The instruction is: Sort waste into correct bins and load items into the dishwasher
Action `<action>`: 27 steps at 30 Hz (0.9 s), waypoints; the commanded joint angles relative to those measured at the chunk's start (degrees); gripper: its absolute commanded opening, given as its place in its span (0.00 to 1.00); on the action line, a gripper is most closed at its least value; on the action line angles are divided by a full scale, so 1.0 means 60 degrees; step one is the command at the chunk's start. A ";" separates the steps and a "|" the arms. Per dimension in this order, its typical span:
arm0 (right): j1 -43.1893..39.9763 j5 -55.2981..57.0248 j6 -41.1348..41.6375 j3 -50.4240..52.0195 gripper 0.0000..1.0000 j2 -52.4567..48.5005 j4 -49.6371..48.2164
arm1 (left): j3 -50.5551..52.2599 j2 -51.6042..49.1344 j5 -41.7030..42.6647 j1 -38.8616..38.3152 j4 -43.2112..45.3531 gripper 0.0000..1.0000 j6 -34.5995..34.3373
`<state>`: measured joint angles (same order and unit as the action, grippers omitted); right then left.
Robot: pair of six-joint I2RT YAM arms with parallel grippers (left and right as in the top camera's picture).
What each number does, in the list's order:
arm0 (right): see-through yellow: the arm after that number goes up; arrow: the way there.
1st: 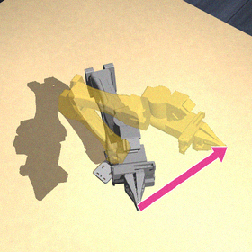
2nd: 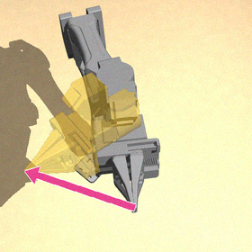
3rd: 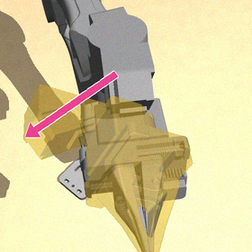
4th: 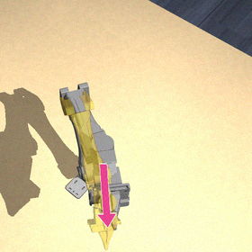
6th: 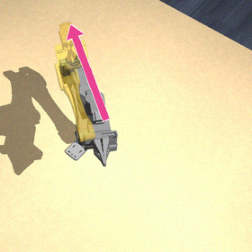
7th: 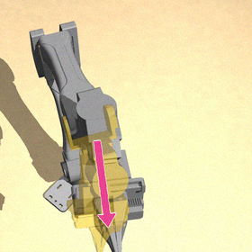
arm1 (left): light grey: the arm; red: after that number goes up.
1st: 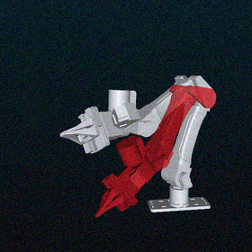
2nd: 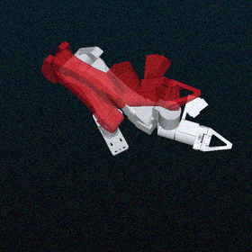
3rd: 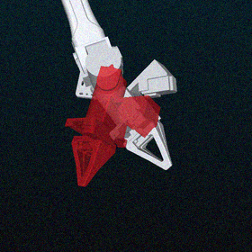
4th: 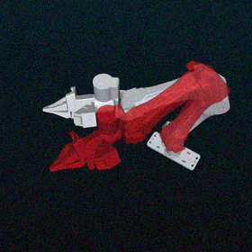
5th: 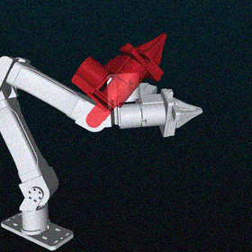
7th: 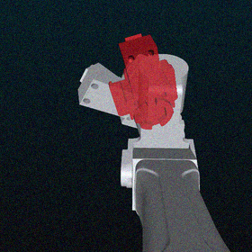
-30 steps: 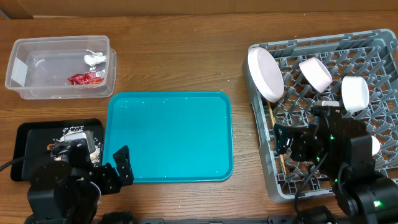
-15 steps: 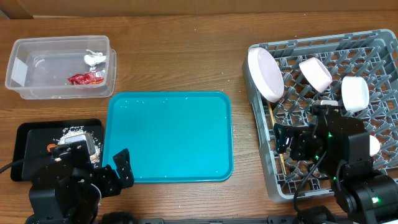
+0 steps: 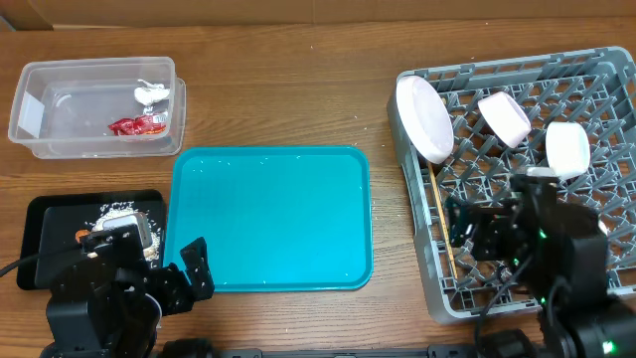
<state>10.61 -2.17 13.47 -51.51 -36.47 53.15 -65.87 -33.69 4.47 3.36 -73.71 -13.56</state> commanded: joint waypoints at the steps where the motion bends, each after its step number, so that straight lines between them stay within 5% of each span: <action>1: -0.0463 0.0062 0.0000 0.1191 1.00 0.1315 -0.0951 | 0.0025 0.0029 -0.0069 -0.0066 0.0004 1.00 -0.0135; 11: -0.0874 -0.0080 -0.0514 0.4787 1.00 0.4543 -0.4798 | 0.0025 0.0029 -0.0069 -0.0066 0.0004 1.00 -0.0135; 22: -0.1282 -0.0321 -0.0546 0.8072 1.00 0.6051 -0.8714 | 0.0025 0.0029 -0.0069 -0.0066 0.0004 1.00 -0.0135; 27: -0.1304 -0.0557 -0.1541 0.8513 1.00 0.6054 -0.8623 | 0.0025 0.0029 -0.0069 -0.0066 0.0004 1.00 -0.0135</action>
<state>3.05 -3.97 9.43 -1.04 -0.86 0.60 -65.87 -33.69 4.47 3.36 -73.71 -13.56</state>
